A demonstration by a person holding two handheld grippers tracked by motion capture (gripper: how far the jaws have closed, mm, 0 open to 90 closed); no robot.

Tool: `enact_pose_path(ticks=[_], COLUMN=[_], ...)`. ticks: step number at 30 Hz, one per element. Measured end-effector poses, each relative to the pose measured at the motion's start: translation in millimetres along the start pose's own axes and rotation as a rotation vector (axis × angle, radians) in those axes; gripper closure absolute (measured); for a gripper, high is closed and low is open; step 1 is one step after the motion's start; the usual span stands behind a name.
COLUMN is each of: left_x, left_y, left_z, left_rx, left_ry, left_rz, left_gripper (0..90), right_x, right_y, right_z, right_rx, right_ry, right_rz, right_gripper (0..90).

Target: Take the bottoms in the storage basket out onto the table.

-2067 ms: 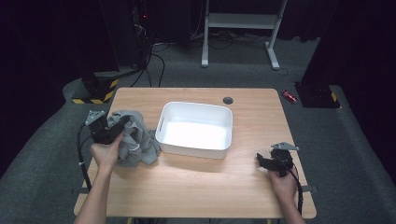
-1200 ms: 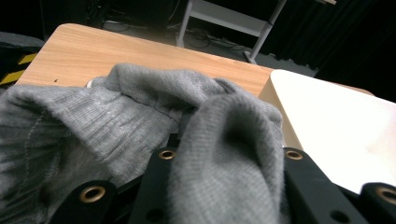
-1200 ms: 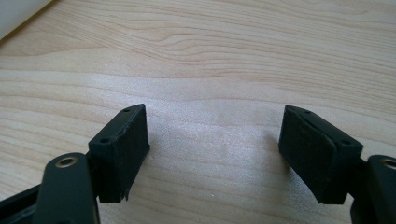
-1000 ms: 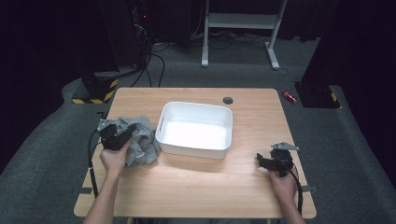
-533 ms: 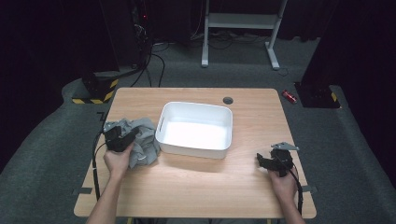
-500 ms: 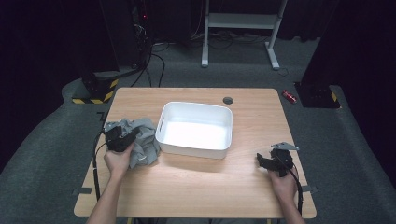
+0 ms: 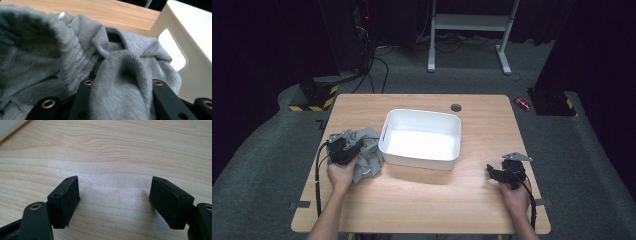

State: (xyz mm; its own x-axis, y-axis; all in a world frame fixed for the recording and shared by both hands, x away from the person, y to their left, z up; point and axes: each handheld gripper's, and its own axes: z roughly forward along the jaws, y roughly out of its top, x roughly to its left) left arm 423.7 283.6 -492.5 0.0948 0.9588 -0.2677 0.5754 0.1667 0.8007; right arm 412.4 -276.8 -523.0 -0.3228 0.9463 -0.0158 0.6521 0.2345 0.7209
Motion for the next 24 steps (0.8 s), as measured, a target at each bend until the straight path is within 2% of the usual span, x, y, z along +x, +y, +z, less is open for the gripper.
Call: enact_pose_path(ticks=[5,11,13,15,24], left_x=[0.6,0.7,1.9,2.8,0.0], left_y=[-3.8,-5.5,-5.3,-5.1,-4.3], left_z=[6.0,9.5,9.3,8.8,6.1], left_rx=[0.020,0.032,0.036,0.035,0.035], left_ry=[0.006,0.015,0.010,0.010,0.001], left_rz=[0.001,0.025,0.026,0.030,0.039], left_gripper=[71.7,69.8,66.5,57.6,40.2], right_x=[0.0,0.0,0.0,0.0,0.1], right_y=[0.0,0.0,0.0,0.0,-0.1], right_z=[0.0,0.0,0.0,0.0,-0.2], right_rx=[0.000,0.000,0.000,0.000,0.001], right_ry=[0.000,0.000,0.000,0.000,0.001], right_rz=[0.000,0.000,0.000,0.000,0.001], right_gripper=[23.7,23.7,23.7,23.7,23.7])
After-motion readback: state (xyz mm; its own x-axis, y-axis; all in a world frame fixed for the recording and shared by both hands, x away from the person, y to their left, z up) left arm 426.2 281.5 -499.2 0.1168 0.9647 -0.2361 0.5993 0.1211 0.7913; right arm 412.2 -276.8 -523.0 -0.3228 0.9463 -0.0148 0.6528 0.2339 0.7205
